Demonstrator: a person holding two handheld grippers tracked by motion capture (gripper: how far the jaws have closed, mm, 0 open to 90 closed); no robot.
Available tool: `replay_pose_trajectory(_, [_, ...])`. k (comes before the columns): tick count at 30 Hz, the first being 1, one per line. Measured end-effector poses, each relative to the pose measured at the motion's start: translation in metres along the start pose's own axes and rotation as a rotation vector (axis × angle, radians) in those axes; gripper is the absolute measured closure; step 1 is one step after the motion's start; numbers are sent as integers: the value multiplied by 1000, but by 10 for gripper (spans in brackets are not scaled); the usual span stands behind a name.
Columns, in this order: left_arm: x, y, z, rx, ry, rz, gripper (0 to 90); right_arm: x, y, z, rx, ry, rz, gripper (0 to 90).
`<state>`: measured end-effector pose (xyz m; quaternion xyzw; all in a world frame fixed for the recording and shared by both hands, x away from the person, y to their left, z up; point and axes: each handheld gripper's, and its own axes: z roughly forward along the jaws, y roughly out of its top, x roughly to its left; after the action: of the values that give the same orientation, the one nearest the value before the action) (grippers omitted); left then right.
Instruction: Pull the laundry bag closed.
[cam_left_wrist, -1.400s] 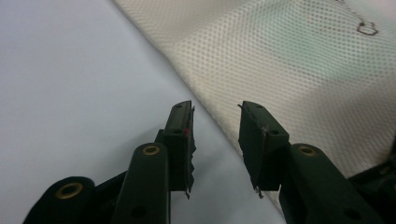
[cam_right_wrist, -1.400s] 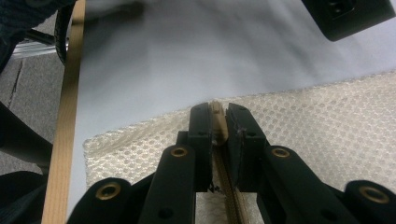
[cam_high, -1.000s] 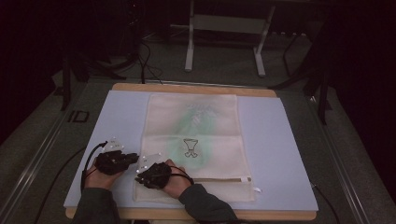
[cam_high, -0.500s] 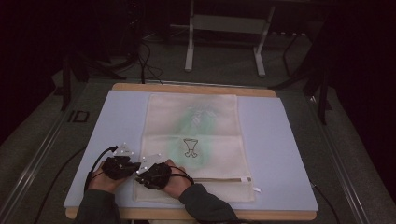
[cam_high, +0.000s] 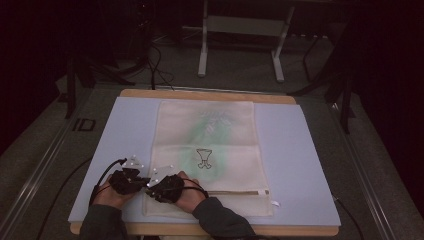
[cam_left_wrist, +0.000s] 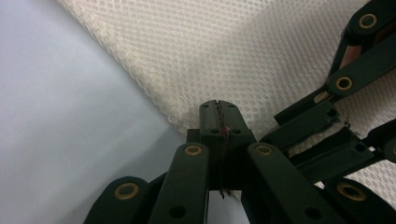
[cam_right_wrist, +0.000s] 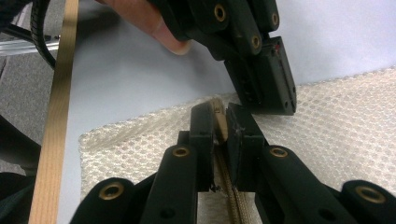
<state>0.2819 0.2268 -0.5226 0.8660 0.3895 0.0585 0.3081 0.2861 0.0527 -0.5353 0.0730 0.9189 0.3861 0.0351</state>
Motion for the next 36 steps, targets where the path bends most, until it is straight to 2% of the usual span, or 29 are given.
replay_pose_trajectory(12, [1, 1, 0, 15, -3, 10, 899, 0, -2, -3, 5, -2, -12, 821])
replay_pose_trajectory(25, [2, 0, 0, 8, -11, 11, 899, -2, -6, -11, 28, 3, -15, 821])
replay_pose_trajectory(36, [2, 1, 0, 16, -13, 26, 899, -1, -4, -14, 52, -1, -37, 821])
